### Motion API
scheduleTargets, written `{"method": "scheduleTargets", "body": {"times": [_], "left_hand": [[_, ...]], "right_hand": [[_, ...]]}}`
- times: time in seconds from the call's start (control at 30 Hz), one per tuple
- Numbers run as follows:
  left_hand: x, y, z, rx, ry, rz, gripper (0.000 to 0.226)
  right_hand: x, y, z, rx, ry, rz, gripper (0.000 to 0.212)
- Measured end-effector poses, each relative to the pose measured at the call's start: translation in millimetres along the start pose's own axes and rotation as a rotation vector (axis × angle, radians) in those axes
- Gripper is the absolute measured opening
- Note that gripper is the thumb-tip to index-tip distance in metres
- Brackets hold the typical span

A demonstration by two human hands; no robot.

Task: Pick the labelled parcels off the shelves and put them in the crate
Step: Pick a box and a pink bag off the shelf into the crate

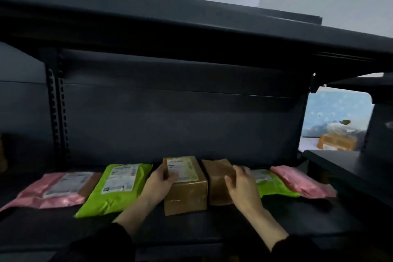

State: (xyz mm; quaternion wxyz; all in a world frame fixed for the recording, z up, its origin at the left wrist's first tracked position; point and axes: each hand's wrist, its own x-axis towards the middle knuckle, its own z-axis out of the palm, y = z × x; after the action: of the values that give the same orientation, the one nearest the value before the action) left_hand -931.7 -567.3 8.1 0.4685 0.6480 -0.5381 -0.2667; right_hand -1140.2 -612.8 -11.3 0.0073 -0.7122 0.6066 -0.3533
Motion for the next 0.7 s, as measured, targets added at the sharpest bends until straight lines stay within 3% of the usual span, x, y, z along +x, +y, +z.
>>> {"method": "scheduleTargets", "body": {"times": [0.2,0.4,0.53,0.7], "left_hand": [[-4.4,5.6,11.5,-0.166,0.097,-0.259,0.053],[3.5,-7.9,8.5,-0.405,0.026,-0.41,0.062],[-4.3,-4.4,10.1,-0.487,-0.081,-0.42,0.029],[-13.2,-13.7,4.5,-0.603,-0.148,-0.272,0.035]], "right_hand": [[29.6,0.9,-3.3,-0.156,-0.235,0.072,0.074],[32.9,-15.2,3.0,-0.212,-0.336,0.133,0.089],[32.6,-16.0,6.5,-0.078,-0.343,0.143,0.081],[20.4,-4.2,10.4,0.279,-0.261,0.211,0.089]]}}
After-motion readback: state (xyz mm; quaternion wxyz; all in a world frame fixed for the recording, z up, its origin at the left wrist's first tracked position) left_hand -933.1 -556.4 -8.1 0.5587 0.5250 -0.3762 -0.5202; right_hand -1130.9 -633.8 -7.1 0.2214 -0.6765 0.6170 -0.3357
